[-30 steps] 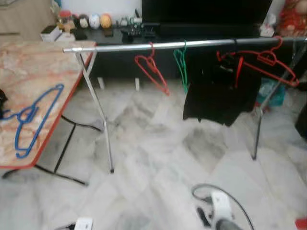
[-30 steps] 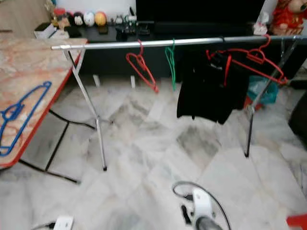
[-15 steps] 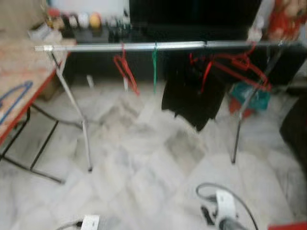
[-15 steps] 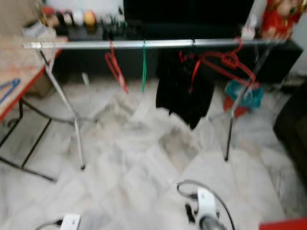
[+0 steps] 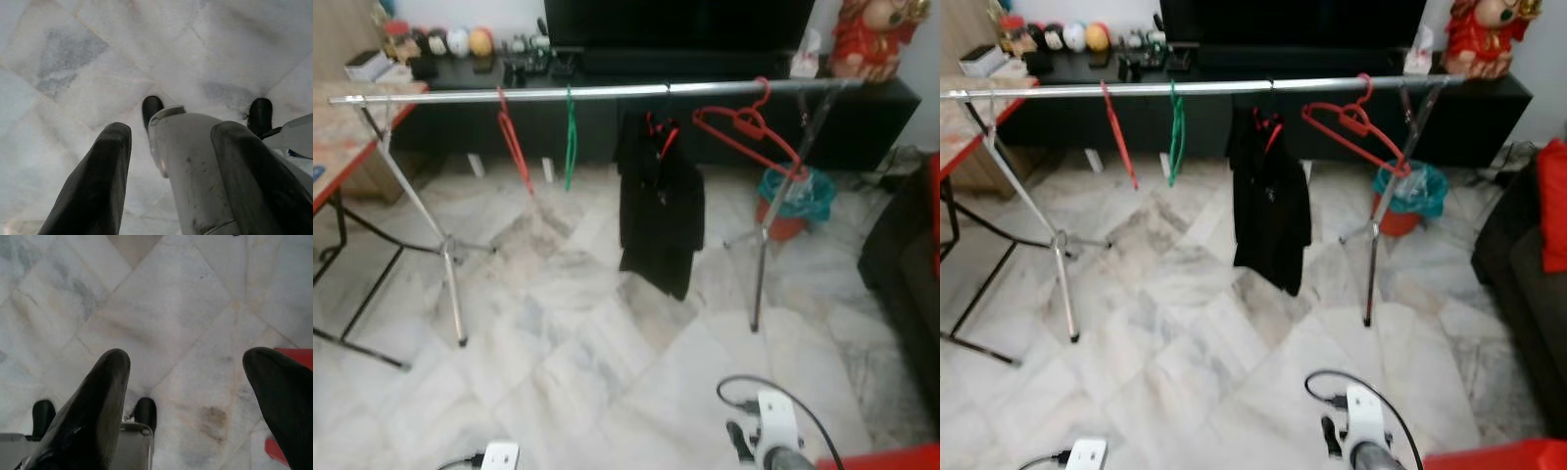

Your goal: Hang hanger

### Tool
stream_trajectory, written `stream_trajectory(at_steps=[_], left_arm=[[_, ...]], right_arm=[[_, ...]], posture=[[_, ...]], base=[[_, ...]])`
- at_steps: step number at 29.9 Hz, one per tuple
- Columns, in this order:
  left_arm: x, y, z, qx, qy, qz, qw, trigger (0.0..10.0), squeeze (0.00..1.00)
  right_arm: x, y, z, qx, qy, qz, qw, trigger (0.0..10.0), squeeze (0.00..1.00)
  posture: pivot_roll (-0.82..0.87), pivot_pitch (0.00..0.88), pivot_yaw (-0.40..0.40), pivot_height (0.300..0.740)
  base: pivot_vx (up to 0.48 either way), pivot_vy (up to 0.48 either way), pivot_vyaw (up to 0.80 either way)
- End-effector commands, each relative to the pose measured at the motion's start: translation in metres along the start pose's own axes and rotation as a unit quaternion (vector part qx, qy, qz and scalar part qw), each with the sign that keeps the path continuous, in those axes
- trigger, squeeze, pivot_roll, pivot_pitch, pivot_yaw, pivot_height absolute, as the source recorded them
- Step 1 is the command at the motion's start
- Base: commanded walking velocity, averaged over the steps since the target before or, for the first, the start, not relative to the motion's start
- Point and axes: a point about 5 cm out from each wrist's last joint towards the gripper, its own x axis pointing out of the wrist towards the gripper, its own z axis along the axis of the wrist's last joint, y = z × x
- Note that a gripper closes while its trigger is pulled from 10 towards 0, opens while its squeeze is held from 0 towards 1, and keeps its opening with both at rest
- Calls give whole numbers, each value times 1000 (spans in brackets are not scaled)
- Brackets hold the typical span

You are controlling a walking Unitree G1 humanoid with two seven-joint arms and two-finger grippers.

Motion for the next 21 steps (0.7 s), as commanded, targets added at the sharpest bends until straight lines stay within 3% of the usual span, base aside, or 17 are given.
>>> stream_trajectory(at_steps=[1, 21], left_arm=[[-4, 7, -15, -2, 24, 6, 1000, 10000, 0], [-3, 6, -14, -16, 24, 9, 1000, 10000, 0]], right_arm=[[0, 7, -3, 2, 8, 8, 1000, 10000, 0], [1, 6, -1, -1, 7, 9, 1000, 10000, 0]], posture=[[2, 53, -27, 740], [7, 65, -25, 740]], base=[[0, 0, 0], [0, 31, -688]])
